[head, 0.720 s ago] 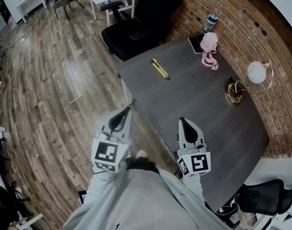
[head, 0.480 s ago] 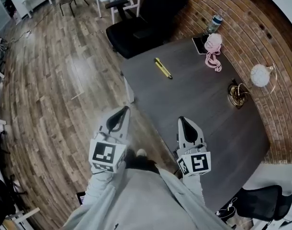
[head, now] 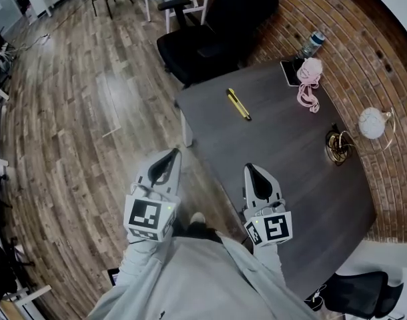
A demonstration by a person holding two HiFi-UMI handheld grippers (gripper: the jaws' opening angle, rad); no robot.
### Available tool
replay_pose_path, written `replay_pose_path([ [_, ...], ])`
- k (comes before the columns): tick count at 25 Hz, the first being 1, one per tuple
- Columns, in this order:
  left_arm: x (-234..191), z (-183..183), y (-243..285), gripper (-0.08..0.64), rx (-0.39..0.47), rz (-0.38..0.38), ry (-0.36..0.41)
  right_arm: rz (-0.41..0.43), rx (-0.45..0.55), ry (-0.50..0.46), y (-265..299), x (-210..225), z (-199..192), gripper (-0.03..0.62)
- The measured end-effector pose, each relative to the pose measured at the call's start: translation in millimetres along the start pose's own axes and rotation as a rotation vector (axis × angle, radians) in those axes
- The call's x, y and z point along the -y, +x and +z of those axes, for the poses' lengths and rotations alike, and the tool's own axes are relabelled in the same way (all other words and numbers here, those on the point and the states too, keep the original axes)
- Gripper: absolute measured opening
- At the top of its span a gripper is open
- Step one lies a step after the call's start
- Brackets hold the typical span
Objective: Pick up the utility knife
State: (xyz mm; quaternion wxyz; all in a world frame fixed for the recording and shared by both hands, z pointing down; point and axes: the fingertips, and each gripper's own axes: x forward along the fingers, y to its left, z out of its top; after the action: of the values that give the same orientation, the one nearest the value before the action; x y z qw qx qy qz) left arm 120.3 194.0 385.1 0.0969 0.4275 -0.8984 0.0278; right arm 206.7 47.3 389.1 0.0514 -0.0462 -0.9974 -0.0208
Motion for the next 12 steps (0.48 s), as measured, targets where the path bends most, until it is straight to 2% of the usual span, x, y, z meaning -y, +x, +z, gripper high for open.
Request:
replay_pose_path([
  [12,-132,28,76,0.018,0.002,-0.066,0.017,-0.058,0.002,0.008,148,-10,26,0.018],
])
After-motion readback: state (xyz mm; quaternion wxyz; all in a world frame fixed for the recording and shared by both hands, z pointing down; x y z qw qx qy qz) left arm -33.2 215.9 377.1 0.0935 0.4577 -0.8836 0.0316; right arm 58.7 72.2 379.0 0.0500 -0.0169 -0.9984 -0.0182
